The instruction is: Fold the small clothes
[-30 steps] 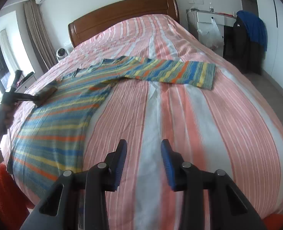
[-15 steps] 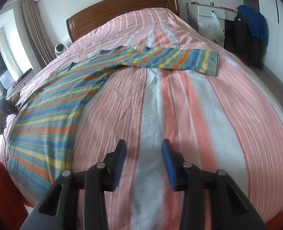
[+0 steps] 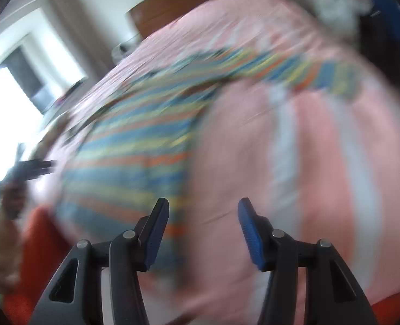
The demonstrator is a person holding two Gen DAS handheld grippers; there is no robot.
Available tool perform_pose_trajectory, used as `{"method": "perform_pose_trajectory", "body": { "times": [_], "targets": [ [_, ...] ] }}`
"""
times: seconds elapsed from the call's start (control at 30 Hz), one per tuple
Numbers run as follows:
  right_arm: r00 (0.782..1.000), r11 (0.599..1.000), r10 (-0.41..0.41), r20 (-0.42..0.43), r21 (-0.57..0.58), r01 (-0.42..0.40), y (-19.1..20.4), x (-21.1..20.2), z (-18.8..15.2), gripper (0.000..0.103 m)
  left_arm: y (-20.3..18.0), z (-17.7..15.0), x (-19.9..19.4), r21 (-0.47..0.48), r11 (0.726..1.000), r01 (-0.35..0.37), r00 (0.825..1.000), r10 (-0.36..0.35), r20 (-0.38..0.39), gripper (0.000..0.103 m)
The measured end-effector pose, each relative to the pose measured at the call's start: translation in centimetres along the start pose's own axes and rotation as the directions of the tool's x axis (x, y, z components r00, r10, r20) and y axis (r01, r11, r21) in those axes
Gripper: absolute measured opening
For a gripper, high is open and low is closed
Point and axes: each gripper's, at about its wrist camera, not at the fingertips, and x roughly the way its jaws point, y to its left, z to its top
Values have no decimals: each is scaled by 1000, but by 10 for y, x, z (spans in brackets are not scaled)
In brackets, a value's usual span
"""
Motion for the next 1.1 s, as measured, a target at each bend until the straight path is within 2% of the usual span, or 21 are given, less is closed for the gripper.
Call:
{"method": "perform_pose_trajectory", "body": {
  "times": [0.13,0.17,0.2,0.23,0.27,0.43,0.57,0.67,0.7,0.77,0.8,0.83,0.87,0.9,0.93,1.03,1.07,1.1],
  "targets": [
    [996,1000,5,-94,-9,-6,16,24,-15,52,-22,-15,14,61,995,-81,996,79,29,67],
    [994,1000,-4,-110,-14,2,19,31,-17,45,-26,-16,15,77,993,-95,995,92,36,47],
    [993,1000,-6,-119,-27,3,22,38,-18,38,-31,-17,17,101,991,-91,996,88,31,4],
    [992,999,-17,-124,-38,12,23,41,-18,13,-34,-18,17,115,991,-69,998,68,14,2],
    [991,999,-21,-130,-40,16,24,44,-17,5,-35,-18,15,117,990,-80,997,77,24,0],
    [993,999,-16,-118,-38,11,30,11,-18,5,-28,-37,-9,104,995,-3,1000,3,4,0],
    [989,997,-44,-143,-64,35,32,0,-26,5,-23,-45,11,89,995,-43,998,47,-47,0],
    [983,998,-58,-175,-20,56,18,28,-32,5,-25,-34,23,66,996,-55,996,60,-70,1],
    [982,998,-61,-180,-9,61,15,38,-32,5,-28,-30,23,75,995,-67,995,72,-64,6],
    [985,998,-69,-158,-5,69,14,43,-33,5,-31,-31,18,87,992,-87,995,91,-43,7],
    [986,998,-67,-152,1,68,15,42,-34,6,-32,-32,16,85,992,-90,995,93,-32,21],
    [987,998,-56,-149,5,57,15,40,-35,13,-33,-33,10,78,992,-94,995,96,-13,29],
    [986,998,-60,-153,1,61,16,38,-36,26,-34,-33,3,63,993,-97,995,96,15,47],
    [986,998,-68,-151,-8,68,17,32,-38,33,-33,-34,-5,46,994,-100,994,98,44,61],
    [988,996,-84,-132,-19,83,19,24,-40,44,-33,-33,-15,22,995,-102,991,100,85,66],
    [986,985,-167,-24,-43,166,20,-3,-36,53,-34,-20,-39,-50,995,-90,972,99,212,84],
    [982,981,-188,17,-45,188,19,-11,-33,58,-37,-12,-43,-69,994,-89,963,104,249,96],
    [978,978,-200,57,-45,202,19,-18,-28,60,-38,-5,-45,-83,992,-94,951,114,287,98]
  ]
}}
